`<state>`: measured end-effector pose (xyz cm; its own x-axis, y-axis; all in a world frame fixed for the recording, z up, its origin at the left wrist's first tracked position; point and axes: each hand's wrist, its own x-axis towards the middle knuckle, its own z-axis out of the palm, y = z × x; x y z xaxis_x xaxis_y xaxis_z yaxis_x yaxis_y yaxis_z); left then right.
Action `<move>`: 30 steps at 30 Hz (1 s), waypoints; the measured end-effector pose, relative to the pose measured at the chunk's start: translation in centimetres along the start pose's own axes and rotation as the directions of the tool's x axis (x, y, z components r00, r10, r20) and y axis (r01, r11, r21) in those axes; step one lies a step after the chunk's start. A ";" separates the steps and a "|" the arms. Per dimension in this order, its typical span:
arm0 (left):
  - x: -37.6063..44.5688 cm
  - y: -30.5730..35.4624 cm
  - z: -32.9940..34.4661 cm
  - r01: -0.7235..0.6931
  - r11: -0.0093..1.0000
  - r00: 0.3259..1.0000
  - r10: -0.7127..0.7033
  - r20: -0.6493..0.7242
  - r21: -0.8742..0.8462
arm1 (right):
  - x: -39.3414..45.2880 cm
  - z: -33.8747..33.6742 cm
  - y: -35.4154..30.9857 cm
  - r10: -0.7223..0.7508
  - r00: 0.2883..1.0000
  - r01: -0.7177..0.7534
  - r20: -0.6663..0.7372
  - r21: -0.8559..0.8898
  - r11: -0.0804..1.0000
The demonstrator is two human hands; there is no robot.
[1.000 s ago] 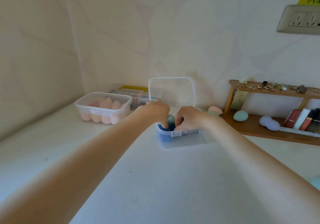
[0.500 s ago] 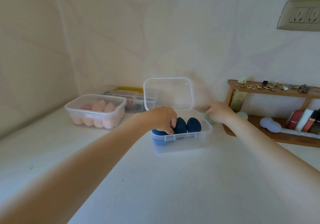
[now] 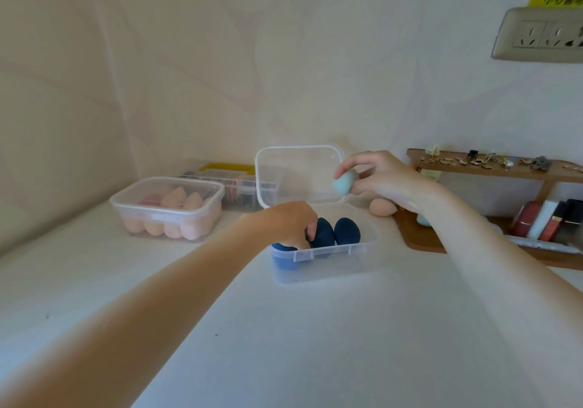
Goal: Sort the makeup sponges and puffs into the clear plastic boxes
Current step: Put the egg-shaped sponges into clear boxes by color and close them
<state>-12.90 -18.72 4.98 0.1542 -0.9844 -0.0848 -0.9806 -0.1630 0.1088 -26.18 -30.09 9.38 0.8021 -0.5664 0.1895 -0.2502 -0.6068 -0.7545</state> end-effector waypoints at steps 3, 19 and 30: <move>-0.2 0.0 0.5 0.020 1.000 1.000 -0.020 -0.022 0.007 | -1.2 1.1 -1.3 0.052 0.950 -0.022 0.309 -0.100 0.995; -0.1 -0.5 1.5 0.072 0.995 0.991 -0.080 -0.106 -0.075 | 0.9 6.0 0.6 0.234 0.864 0.065 0.445 -0.561 0.826; -0.4 -1.0 0.7 0.035 0.987 0.996 -0.048 -0.081 -0.155 | 0.9 6.1 1.9 0.186 0.944 -0.010 0.274 -0.539 0.842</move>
<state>-12.08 -18.12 4.18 0.2108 -0.9775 -0.0093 -0.9441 -0.2061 0.2574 -22.67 -28.38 4.26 0.8589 -0.4944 -0.1337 -0.5106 -0.8062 -0.2990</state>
